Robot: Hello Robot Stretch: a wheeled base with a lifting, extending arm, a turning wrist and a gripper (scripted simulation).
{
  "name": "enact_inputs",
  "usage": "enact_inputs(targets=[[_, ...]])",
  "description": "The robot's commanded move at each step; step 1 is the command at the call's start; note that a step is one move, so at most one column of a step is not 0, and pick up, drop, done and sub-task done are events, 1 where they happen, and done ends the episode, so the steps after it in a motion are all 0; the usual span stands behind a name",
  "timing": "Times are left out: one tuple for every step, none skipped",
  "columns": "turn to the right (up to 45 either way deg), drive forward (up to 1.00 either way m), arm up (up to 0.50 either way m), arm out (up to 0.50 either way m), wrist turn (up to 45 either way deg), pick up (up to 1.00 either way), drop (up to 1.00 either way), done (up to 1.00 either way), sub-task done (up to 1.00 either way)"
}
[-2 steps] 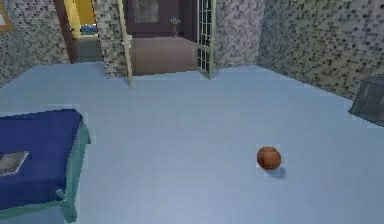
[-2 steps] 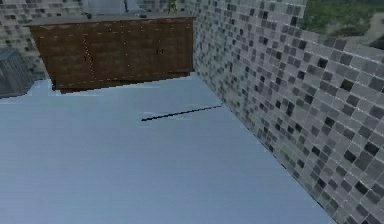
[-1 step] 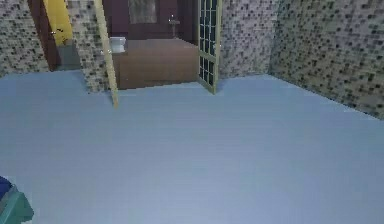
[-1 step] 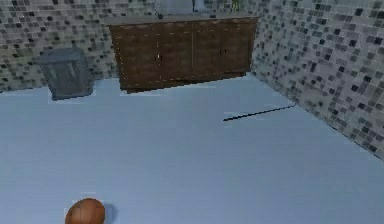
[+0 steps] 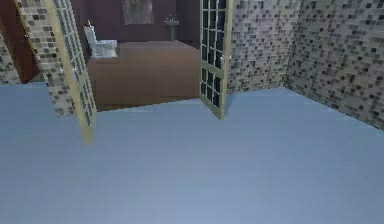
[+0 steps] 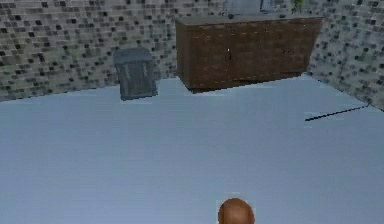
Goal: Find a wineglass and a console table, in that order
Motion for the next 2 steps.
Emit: enact_inputs(targets=[[0.0, 1.0, 0.0, 0.0, 0.0, 0.0, 0.0, 0.0, 0.0], [0.0, 1.0, 0.0, 0.0, 0.0, 0.0, 0.0, 0.0, 0.0]])
